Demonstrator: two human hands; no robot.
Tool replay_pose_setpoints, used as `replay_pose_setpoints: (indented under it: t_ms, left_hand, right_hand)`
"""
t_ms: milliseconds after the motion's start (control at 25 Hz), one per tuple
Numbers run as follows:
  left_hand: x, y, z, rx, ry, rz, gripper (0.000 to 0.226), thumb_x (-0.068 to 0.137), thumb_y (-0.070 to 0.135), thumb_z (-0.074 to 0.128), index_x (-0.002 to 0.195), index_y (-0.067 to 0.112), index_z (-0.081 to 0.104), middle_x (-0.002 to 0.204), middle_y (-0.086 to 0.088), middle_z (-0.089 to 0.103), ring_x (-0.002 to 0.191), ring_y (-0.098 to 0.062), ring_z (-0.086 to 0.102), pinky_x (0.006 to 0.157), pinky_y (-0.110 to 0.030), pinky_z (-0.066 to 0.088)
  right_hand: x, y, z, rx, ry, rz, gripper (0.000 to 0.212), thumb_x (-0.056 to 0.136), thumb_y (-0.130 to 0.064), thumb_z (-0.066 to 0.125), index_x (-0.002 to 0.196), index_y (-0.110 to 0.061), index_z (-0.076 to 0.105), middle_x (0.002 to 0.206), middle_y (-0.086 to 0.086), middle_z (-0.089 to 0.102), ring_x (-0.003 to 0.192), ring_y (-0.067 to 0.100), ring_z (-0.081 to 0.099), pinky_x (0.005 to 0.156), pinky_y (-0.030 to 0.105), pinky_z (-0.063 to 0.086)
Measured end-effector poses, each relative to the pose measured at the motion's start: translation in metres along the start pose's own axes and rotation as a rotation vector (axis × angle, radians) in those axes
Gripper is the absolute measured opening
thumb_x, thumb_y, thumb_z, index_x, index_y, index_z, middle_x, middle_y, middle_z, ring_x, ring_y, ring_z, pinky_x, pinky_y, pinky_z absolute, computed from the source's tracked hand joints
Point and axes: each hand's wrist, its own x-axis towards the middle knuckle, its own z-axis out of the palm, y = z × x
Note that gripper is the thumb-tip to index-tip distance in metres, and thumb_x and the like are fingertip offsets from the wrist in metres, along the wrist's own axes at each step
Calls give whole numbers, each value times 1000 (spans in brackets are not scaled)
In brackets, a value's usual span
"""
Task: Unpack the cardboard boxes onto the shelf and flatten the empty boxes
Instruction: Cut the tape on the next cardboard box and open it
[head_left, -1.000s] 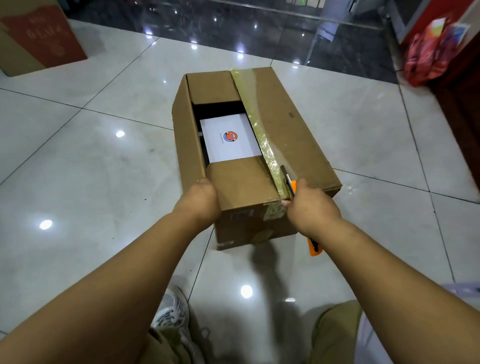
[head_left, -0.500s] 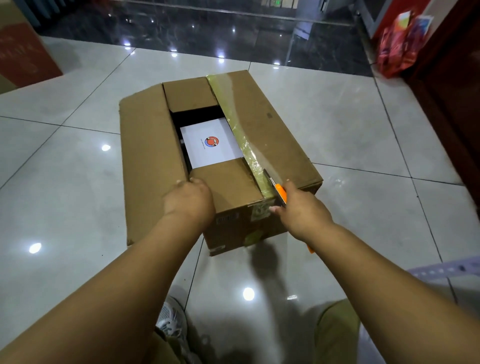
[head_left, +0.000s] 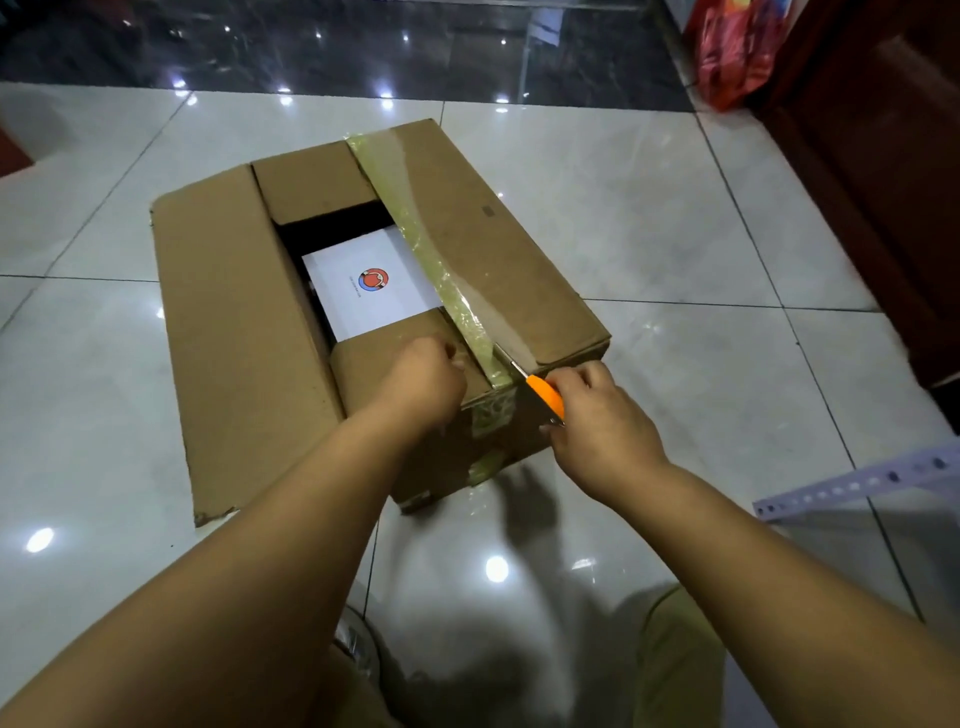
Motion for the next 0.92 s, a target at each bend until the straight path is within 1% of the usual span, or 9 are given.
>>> replay_pose_setpoints:
  t_ms: [80, 160, 320, 360, 480, 600, 680, 840, 920]
  left_hand:
    - [3, -1, 1, -83, -13, -28, 34, 100, 16, 47, 131, 5, 52, 117, -18, 61, 98, -35, 62, 80, -34, 52]
    - [9, 0, 3, -165, -11, -34, 29, 98, 14, 50, 123, 7, 60, 112, -17, 64, 99, -33, 61, 84, -33, 51]
    - [18, 3, 9, -286, -47, -42, 22, 96, 11, 52, 112, 7, 66, 83, -9, 63, 69, -20, 54, 63, -25, 43]
    - [20, 2, 10, -333, -48, -59, 22, 96, 9, 52, 112, 6, 66, 83, -9, 62, 66, -18, 52, 62, -26, 43]
    - [21, -1, 11, -491, -46, -112, 24, 95, 4, 52, 116, 6, 63, 106, -12, 68, 91, -24, 64, 88, -35, 52]
    - [21, -4, 13, -637, -67, -130, 25, 94, -1, 52, 117, 1, 59, 111, -17, 67, 102, -30, 65, 95, -41, 51]
    - [22, -6, 14, -695, -71, -140, 31, 92, -2, 54, 123, -3, 55, 113, -19, 66, 97, -28, 64, 93, -40, 52]
    - [24, -5, 18, -741, -37, -138, 36, 88, -3, 61, 123, -5, 53, 99, -14, 63, 73, -18, 61, 69, -28, 53]
    - [26, -6, 21, -754, -14, -137, 35, 86, -3, 63, 119, -4, 53, 89, -11, 63, 73, -19, 61, 70, -31, 52]
  right_hand:
    - [-2, 5, 0, 1, -14, 8, 41, 93, -26, 60, 129, -23, 42, 124, 7, 48, 108, 32, 51, 78, 35, 42]
    - [-3, 10, 2, 24, -23, 8, 40, 93, -22, 58, 129, -23, 41, 120, 8, 53, 106, 33, 51, 76, 34, 40]
    - [-8, 15, 5, 13, -57, -9, 40, 94, -19, 54, 130, -26, 39, 112, 8, 56, 101, 30, 50, 72, 31, 37]
    - [-10, 15, 5, 9, -61, -11, 38, 94, -19, 53, 129, -26, 39, 109, 8, 57, 98, 30, 48, 71, 31, 36]
    - [-13, 13, 5, -14, -81, -26, 37, 94, -20, 51, 128, -29, 38, 103, 6, 57, 93, 28, 46, 68, 32, 36]
    - [-17, 9, 7, -42, -110, -22, 40, 95, -23, 51, 132, -30, 35, 112, 7, 54, 101, 32, 50, 73, 35, 40]
    - [-18, 6, 7, -34, -132, -12, 41, 98, -27, 48, 137, -30, 34, 118, 9, 51, 108, 34, 48, 79, 38, 42]
    - [-18, -1, 4, 2, -191, -7, 47, 101, -33, 38, 146, -25, 27, 128, 14, 44, 117, 34, 41, 91, 42, 43]
    - [-17, -4, 2, 7, -222, -8, 52, 102, -31, 36, 151, -23, 19, 133, 16, 40, 120, 35, 39, 94, 42, 41]
